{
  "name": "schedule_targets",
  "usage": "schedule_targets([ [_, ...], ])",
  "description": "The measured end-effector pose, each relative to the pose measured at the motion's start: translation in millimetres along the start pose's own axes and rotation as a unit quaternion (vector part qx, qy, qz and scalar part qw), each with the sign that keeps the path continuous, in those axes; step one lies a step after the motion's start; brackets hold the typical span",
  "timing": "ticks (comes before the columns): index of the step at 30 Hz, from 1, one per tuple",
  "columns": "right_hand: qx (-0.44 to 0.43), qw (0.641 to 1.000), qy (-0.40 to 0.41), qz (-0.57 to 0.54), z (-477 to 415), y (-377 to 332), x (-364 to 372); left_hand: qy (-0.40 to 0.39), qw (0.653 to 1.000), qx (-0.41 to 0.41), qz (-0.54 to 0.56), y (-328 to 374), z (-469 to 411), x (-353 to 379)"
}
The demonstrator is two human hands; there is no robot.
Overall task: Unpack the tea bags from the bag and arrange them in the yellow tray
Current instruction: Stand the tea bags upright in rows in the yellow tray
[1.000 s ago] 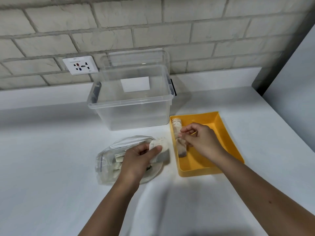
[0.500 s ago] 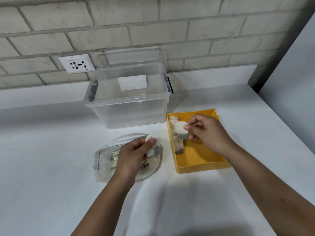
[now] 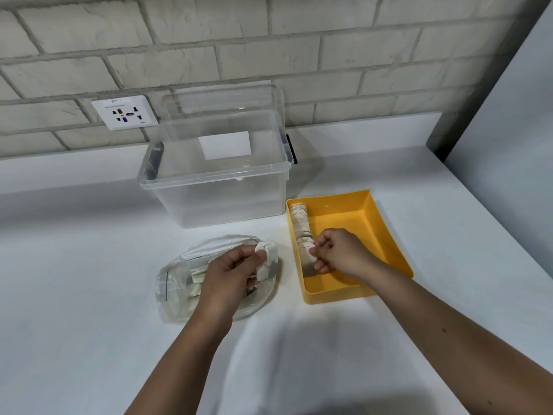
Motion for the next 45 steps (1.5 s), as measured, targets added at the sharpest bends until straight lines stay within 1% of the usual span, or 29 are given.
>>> schedule_targets([
  [4, -0.011, 0.999, 0.007, 0.039, 0, -4, 0, -0.010, 1.000, 0.002, -0.005, 0, 1, 1],
  [6, -0.035, 0.996, 0.049, 0.068, 4, -10, -11, -0.013, 1.000, 0.013, -0.008, 4, 1, 3],
  [8, -0.077, 0.989, 0.098, 0.081, 14, -23, -27, -0.021, 0.998, 0.056, -0.030, 14, 1, 6],
  [9, -0.099, 0.987, 0.108, 0.063, 20, -31, -34, -0.029, 0.993, 0.093, -0.061, 21, 1, 8],
  [11, -0.144, 0.985, 0.094, 0.007, 33, -46, -42, -0.043, 0.978, 0.162, -0.121, 34, 3, 14],
  [12, -0.167, 0.983, 0.076, -0.019, 40, -53, -42, -0.046, 0.975, 0.181, -0.123, 37, 4, 16],
  [15, -0.229, 0.970, 0.011, -0.076, 58, -72, -35, -0.052, 0.982, 0.171, -0.059, 35, 5, 21],
  [16, -0.243, 0.967, 0.009, -0.080, 62, -76, -32, -0.054, 0.983, 0.167, -0.046, 34, 5, 23],
  [17, -0.257, 0.964, 0.025, -0.070, 64, -78, -32, -0.057, 0.984, 0.164, -0.039, 32, 5, 24],
  [20, -0.301, 0.947, 0.110, -0.027, 73, -86, -39, -0.062, 0.985, 0.160, -0.027, 29, 7, 28],
  [24, -0.336, 0.930, 0.147, 0.004, 83, -91, -47, -0.058, 0.985, 0.156, -0.035, 28, 8, 26],
  [27, -0.319, 0.932, 0.176, 0.000, 80, -80, -54, -0.041, 0.986, 0.145, -0.066, 22, 5, 21],
  [29, -0.273, 0.947, 0.165, 0.028, 71, -65, -53, -0.027, 0.984, 0.126, -0.119, 13, 0, 18],
  [31, -0.212, 0.967, 0.130, 0.058, 60, -47, -48, -0.028, 0.981, 0.097, -0.166, 1, -4, 18],
  [33, -0.157, 0.983, 0.065, 0.071, 49, -30, -38, -0.035, 0.973, 0.080, -0.212, -10, -7, 19],
  [35, -0.116, 0.990, 0.001, 0.085, 40, -17, -27, -0.040, 0.955, 0.093, -0.279, -13, -9, 24],
  [38, -0.083, 0.992, -0.043, 0.084, 28, -6, -15, -0.053, 0.922, 0.099, -0.370, -13, -7, 33],
  [40, -0.077, 0.993, -0.030, 0.083, 21, -5, -12, -0.061, 0.915, 0.092, -0.387, -16, -7, 37],
  [43, -0.068, 0.993, 0.021, 0.092, 12, -3, -11, -0.062, 0.916, 0.089, -0.386, -18, -8, 37],
  [45, -0.058, 0.993, 0.038, 0.101, 8, -1, -9, -0.059, 0.916, 0.089, -0.386, -19, -8, 37],
])
Point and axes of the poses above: each hand's wrist, its own z-axis away from the middle knuckle, its own x-axis out of the palm, y = z × x, the point moved 7 cm from there along -z, towards the middle knuckle, and after that the axes turned 10 degrees about z, right-handed, at the moved point
